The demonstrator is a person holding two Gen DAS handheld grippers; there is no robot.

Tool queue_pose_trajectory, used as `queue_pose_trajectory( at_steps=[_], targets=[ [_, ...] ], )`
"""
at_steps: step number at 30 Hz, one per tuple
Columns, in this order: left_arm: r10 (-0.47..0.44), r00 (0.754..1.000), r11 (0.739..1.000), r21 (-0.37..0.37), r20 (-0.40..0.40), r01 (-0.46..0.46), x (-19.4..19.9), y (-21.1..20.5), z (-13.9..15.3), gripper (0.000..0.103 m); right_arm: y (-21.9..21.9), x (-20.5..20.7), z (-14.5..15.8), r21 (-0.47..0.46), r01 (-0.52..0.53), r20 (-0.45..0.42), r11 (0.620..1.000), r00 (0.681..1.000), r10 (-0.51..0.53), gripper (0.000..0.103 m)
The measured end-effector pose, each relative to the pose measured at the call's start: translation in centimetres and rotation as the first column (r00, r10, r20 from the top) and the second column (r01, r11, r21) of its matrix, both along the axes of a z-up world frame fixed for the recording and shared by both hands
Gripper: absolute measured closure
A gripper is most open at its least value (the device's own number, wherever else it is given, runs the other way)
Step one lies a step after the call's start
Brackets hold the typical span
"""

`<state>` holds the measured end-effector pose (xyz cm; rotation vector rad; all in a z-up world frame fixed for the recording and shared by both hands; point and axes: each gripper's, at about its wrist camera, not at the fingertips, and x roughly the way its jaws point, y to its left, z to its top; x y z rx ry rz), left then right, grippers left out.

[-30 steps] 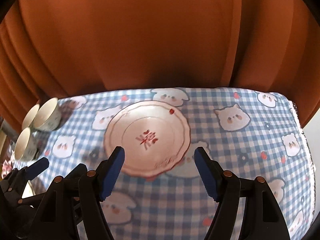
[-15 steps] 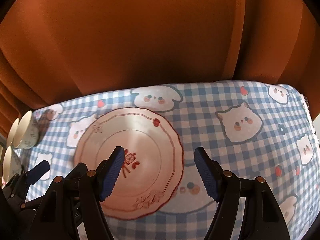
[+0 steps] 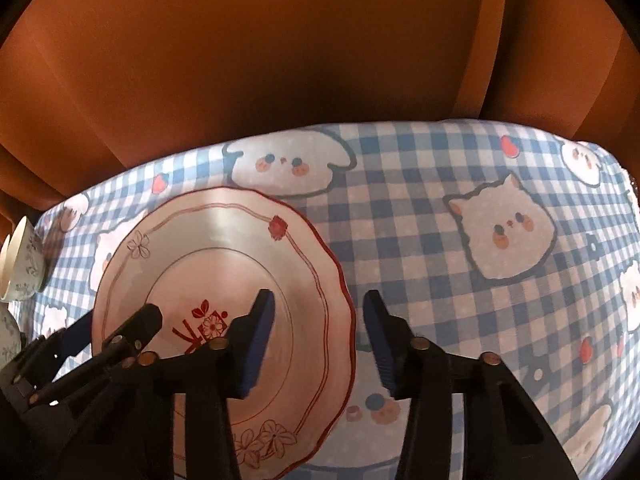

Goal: Organize plates and bowls
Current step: 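Move both tools to the red-rimmed plate and close them on its rim, then lift the red-rimmed plate with both tools toward the yellow-flowered plate stack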

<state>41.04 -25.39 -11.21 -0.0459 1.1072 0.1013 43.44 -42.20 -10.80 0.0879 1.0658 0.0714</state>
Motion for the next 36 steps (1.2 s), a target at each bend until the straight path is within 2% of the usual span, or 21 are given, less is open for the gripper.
queue_pose_trajectory(
  at_steps=[7, 14, 20, 31, 36],
  targets=[
    [-0.01, 1.0, 1.0, 0.018, -0.011, 0.011, -0.1, -0.3, -0.1, 0.048, 1.2, 0.0, -0.3, -0.013, -0.008, -0.01, 1.0, 1.0, 0.008, 0.061],
    [-0.023, 0.999, 1.0, 0.009, -0.048, 0.024, -3.1, 0.0, 0.0, 0.048, 1.5, -2.3, -0.1, -0.015, -0.005, -0.04, 1.0, 0.999, 0.004, 0.061],
    [-0.04, 0.996, 0.999, 0.015, -0.081, 0.041, -6.8, -0.1, 0.3, 0.048, 1.8, -6.3, 0.0, -0.019, 0.0, -0.075, 1.0, 0.997, -0.002, 0.061],
    [-0.004, 0.99, 1.0, 0.005, -0.139, 0.004, -14.3, -0.2, 0.7, 0.048, 2.2, -14.5, 0.2, -0.004, -0.014, -0.129, 1.0, 0.992, 0.013, 0.061],
    [-0.002, 0.992, 0.999, 0.042, -0.127, 0.007, -16.2, -0.2, 0.8, 0.049, 2.8, -17.5, -0.4, -0.008, -0.043, -0.157, 0.999, 0.987, 0.041, 0.061]
  ],
)
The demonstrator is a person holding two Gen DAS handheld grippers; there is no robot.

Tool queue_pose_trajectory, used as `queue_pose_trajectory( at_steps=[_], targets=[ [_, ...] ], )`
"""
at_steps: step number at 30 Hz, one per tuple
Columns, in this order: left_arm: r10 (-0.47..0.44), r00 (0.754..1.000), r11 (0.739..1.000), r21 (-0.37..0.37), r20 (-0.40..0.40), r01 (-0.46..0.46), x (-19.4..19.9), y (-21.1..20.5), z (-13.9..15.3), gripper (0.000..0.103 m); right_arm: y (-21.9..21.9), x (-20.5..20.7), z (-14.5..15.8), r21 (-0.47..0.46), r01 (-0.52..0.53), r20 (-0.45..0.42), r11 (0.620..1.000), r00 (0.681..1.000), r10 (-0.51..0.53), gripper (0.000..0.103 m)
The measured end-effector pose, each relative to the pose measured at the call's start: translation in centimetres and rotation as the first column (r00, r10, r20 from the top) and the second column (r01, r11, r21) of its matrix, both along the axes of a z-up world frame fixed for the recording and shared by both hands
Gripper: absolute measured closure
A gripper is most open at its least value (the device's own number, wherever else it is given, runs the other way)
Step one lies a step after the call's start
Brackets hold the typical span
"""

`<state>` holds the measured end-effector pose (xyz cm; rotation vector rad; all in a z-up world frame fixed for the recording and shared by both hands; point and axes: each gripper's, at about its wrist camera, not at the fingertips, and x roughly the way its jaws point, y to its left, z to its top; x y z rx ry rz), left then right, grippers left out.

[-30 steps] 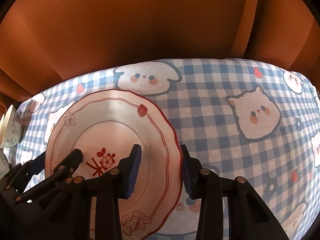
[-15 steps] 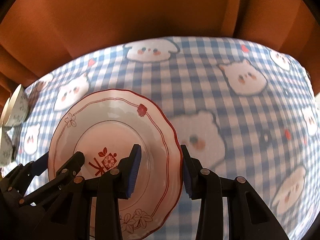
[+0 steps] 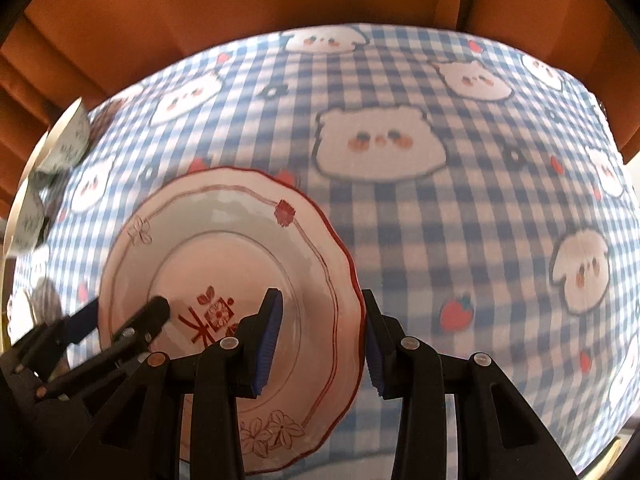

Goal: Organize plates and bowls
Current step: 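Lift the red-rimmed plate with both tools toward the yellow-flowered plate stack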

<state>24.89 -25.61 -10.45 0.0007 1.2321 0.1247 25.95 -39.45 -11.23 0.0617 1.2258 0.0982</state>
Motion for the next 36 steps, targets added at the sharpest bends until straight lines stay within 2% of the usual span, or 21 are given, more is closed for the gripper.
queue_pose_trajectory(
  at_steps=[10, 18, 28, 36],
  targets=[
    [0.013, 1.0, 0.999, 0.029, 0.004, -0.013, -0.1, -0.1, -0.1, 0.048, 0.2, 0.4, -0.1, -0.036, -0.031, 0.028, 0.999, 0.999, 0.032, 0.061],
    [0.009, 1.0, 1.0, 0.015, 0.014, -0.009, -0.9, 0.6, 0.5, 0.048, 1.0, 0.3, 0.5, -0.074, -0.035, 0.041, 0.997, 0.998, 0.038, 0.061],
    [-0.009, 0.998, 1.0, -0.012, 0.066, 0.009, -3.6, 3.7, 3.2, 0.049, 3.8, -2.3, 3.1, -0.096, -0.032, 0.073, 0.995, 0.997, 0.039, 0.061],
    [-0.003, 0.995, 0.999, -0.038, 0.104, 0.007, -6.1, 7.9, 5.3, 0.049, 7.6, -5.0, 6.0, -0.119, -0.01, 0.107, 0.993, 0.994, 0.023, 0.061]
  ],
)
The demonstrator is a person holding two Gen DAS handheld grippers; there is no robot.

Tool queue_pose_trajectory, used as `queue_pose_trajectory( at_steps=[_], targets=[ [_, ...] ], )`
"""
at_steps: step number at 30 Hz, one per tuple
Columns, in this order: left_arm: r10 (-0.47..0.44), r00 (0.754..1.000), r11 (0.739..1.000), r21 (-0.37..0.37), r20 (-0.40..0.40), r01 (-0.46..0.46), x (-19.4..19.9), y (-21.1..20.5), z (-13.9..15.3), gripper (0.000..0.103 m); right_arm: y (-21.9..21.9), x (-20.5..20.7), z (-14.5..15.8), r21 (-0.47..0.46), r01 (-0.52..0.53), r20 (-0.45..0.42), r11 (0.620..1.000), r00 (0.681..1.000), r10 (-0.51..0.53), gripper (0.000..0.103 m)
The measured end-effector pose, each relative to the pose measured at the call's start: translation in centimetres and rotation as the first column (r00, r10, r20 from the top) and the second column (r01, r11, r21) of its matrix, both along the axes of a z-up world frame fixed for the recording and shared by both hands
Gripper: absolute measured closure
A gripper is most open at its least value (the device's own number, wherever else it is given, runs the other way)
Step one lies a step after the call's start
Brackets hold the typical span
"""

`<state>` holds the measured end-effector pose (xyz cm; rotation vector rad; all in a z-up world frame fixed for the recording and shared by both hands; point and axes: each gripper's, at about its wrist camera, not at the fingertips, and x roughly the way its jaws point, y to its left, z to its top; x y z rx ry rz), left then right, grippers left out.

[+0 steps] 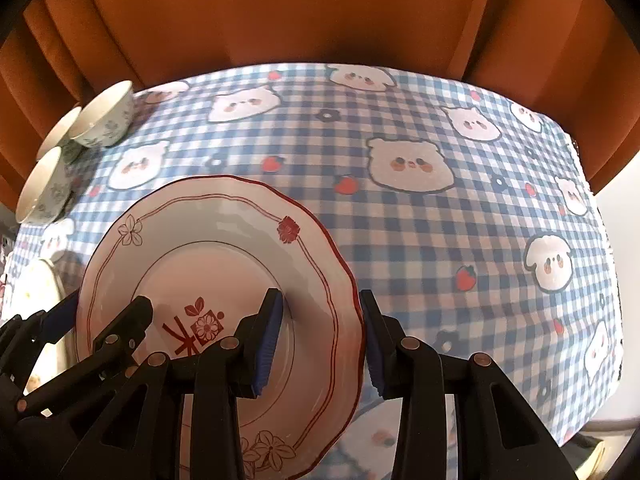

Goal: Organize plates and bowls
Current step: 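Lift the red-rimmed plate with both tools toward the yellow-flowered plate stack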

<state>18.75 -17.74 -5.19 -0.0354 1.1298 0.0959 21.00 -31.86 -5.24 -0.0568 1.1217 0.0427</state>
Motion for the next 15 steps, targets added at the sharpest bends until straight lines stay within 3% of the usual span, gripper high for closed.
queue_pose_trajectory(
  at_steps=[15],
  targets=[
    [0.009, 0.999, 0.999, -0.042, 0.042, -0.007, -3.9, 9.6, 2.4, 0.049, 9.7, -3.6, 3.3, -0.021, -0.012, 0.06, 1.0, 0.998, 0.014, 0.061]
  ],
)
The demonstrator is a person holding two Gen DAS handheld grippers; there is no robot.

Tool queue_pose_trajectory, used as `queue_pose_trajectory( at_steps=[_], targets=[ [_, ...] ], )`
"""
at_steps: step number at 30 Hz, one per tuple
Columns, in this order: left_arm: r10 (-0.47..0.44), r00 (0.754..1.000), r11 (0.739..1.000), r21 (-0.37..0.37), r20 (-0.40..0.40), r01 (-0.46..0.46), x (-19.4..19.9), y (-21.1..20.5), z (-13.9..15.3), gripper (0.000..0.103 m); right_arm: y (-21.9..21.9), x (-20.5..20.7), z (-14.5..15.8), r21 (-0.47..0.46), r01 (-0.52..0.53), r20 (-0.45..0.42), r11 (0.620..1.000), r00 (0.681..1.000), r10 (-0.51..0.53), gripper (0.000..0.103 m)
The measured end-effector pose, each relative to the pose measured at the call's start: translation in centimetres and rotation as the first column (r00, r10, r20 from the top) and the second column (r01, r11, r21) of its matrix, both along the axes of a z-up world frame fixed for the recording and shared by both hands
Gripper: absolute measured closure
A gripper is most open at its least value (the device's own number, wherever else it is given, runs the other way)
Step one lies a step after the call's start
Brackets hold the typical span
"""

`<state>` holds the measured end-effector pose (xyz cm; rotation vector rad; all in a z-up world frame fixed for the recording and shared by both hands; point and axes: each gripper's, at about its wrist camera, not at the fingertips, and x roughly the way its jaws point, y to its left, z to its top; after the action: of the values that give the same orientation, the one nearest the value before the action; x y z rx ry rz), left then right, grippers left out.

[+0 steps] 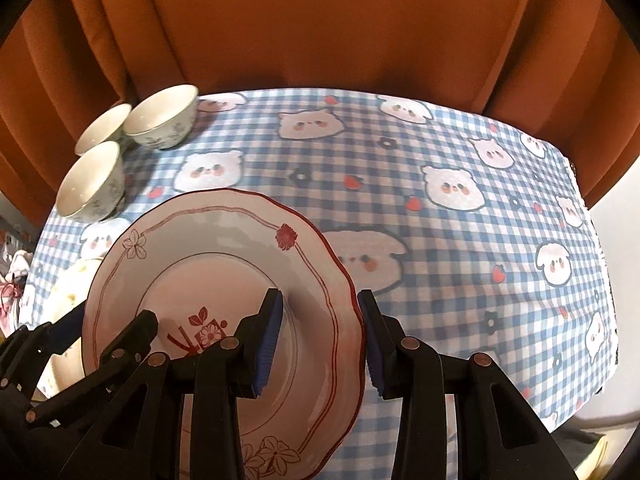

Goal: Organize plates and bowls
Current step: 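Lift the red-rimmed plate with both tools toward the yellow-flowered plate stack, then lower the red-rimmed plate onto the yellow-flowered stack and open both tools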

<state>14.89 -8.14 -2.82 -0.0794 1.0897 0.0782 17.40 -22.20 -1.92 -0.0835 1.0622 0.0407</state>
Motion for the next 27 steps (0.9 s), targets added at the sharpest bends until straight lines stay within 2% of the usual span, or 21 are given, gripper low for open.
queue_pose_trajectory(
  at_steps=[12, 27],
  targets=[
    [0.007, 1.0, 1.0, -0.011, 0.002, -0.007, -2.7, 6.9, -0.8, 0.049, 7.0, -2.3, -0.2, 0.0, -0.012, -0.003, 1.0, 1.0, 0.012, 0.061],
    [0.052, 0.996, 0.998, -0.034, -0.071, -0.054, -4.9, 12.4, -4.0, 0.049, 13.5, -3.7, -3.7, -0.026, -0.069, -0.099, 0.997, 0.993, 0.066, 0.061]
  ],
)
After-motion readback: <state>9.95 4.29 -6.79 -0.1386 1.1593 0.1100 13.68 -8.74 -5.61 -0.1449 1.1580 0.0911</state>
